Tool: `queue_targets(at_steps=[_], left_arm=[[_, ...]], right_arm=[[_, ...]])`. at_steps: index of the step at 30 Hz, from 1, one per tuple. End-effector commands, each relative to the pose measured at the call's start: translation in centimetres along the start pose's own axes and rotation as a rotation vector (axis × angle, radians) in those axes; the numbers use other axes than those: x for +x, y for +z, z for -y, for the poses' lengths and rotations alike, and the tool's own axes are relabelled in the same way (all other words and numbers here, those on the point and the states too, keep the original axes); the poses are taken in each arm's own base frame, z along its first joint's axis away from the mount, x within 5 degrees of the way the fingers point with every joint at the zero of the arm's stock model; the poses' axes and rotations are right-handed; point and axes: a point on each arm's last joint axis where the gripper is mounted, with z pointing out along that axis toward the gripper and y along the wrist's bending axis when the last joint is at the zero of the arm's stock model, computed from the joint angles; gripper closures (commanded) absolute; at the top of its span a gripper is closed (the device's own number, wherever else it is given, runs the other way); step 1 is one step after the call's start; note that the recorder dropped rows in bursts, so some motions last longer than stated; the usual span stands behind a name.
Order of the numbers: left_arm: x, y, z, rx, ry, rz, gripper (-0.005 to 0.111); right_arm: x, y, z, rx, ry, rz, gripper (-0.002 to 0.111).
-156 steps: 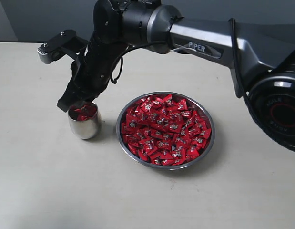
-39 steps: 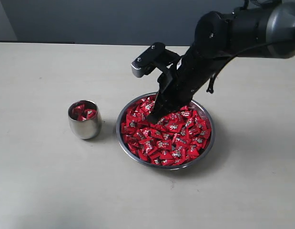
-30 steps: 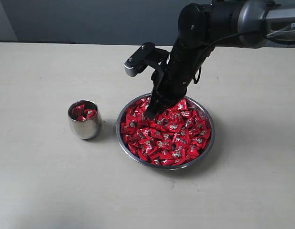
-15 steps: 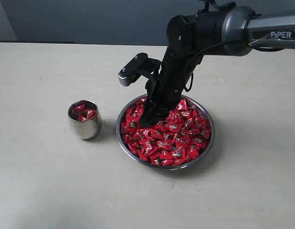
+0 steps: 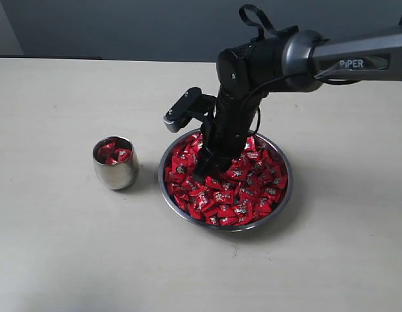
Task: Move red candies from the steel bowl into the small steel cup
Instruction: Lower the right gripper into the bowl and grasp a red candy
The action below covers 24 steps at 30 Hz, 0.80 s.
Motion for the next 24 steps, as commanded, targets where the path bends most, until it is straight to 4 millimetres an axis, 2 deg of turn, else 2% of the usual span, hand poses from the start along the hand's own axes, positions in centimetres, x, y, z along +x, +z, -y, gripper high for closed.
queue_targets(at_steps=[1, 17, 24], left_arm=[[0.1, 0.0, 0.0, 0.000, -0.005, 0.003, 0.106], [0.1, 0.0, 0.0, 0.000, -0.005, 0.003, 0.106], [0.1, 0.0, 0.0, 0.000, -0.005, 0.003, 0.106]], right_arm=[[-0.4, -0.3, 0.3, 0.026, -0.002, 0.033, 0.072], [-0.8, -0.3, 0.3, 0.023, 0.022, 0.078, 0.072], [-0.4, 0.8, 0.1, -0.003, 0.027, 0.032, 0.072]])
